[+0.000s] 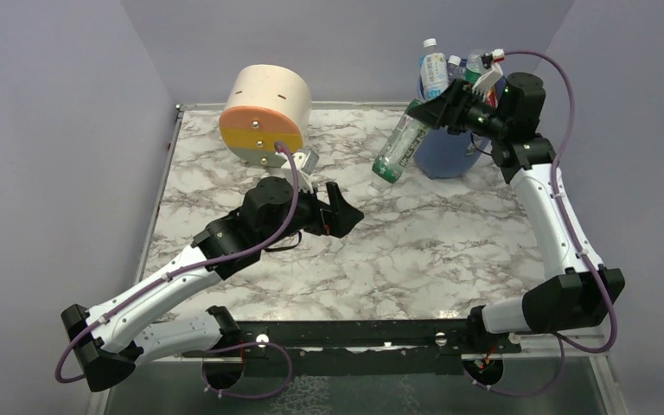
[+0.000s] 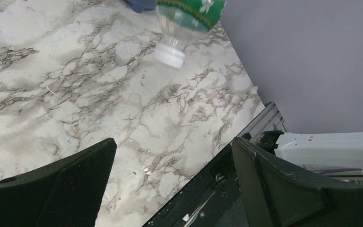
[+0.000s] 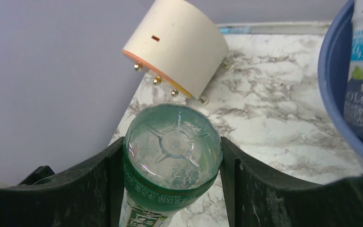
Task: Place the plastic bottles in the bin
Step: Pick up the plastic bottle at the center of the board, then place the plastic bottle in the trash bin.
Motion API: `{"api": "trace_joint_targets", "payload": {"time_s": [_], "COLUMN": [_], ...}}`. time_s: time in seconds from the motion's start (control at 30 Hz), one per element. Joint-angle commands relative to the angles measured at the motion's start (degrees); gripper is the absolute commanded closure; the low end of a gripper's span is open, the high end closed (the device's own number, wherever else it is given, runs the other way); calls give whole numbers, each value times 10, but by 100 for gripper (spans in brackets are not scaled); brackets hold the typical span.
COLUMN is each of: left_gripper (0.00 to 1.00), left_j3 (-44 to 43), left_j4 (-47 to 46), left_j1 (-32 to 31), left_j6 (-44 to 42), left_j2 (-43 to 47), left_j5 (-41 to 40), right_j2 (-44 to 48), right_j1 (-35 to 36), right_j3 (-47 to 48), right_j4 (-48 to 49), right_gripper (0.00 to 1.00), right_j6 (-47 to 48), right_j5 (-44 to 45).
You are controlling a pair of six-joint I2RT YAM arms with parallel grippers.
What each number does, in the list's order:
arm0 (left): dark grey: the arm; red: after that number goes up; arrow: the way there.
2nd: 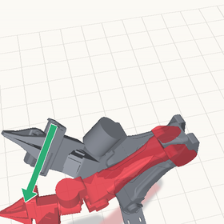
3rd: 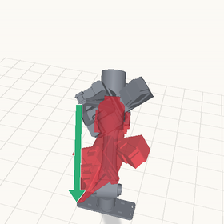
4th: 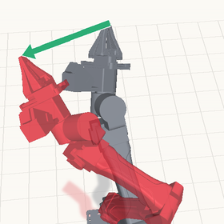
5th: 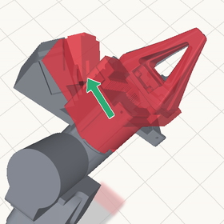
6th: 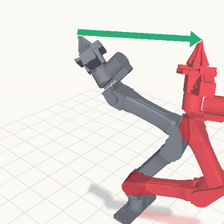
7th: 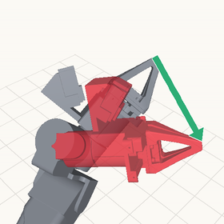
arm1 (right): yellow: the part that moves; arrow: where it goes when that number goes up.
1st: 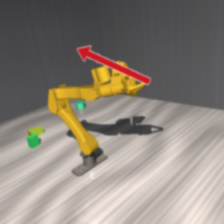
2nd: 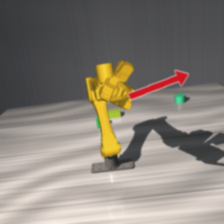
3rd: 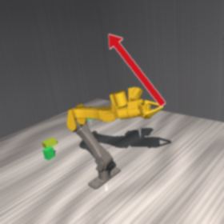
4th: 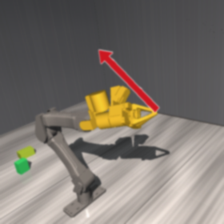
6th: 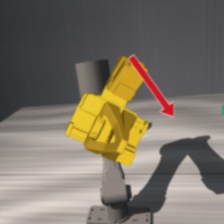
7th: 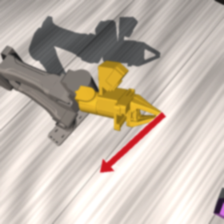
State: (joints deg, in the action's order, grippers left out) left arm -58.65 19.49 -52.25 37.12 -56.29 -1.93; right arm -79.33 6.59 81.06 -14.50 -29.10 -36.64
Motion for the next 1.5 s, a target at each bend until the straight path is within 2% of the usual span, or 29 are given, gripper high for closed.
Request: {"api": "trace_joint_targets", "payload": {"time_s": [0.0, 0.2, 0.33, 0.73, 1.07, 1.47], "left_gripper": [1, 1, 1, 1, 1, 1], "left_j3": [6, -4, -21, -59, -72, -81], "left_j4": [3, 12, 24, 48, 47, 36], "left_j1": [-2, -1, -1, 1, 5, 7], "left_j6": [-12, -19, -28, -44, -49, -43], "left_j2": [8, 1, -8, -39, -70, -97], "left_j5": [-15, -16, -17, -24, -12, -1], "right_j2": [-5, -5, -4, 7, 33, -37], "right_j1": [-35, -123, -158, -192, -192, -192], "right_j3": [74, 152, 185, 250, 236, 300], "right_j4": [-25, -46, -54, -74, -66, -59], "right_gripper": [44, 44, 44, 44, 44, 45], "right_j6": [-4, -6, 1, 67, 106, 149], "right_j5": [26, 55, 110, 274, 406, 492]}}
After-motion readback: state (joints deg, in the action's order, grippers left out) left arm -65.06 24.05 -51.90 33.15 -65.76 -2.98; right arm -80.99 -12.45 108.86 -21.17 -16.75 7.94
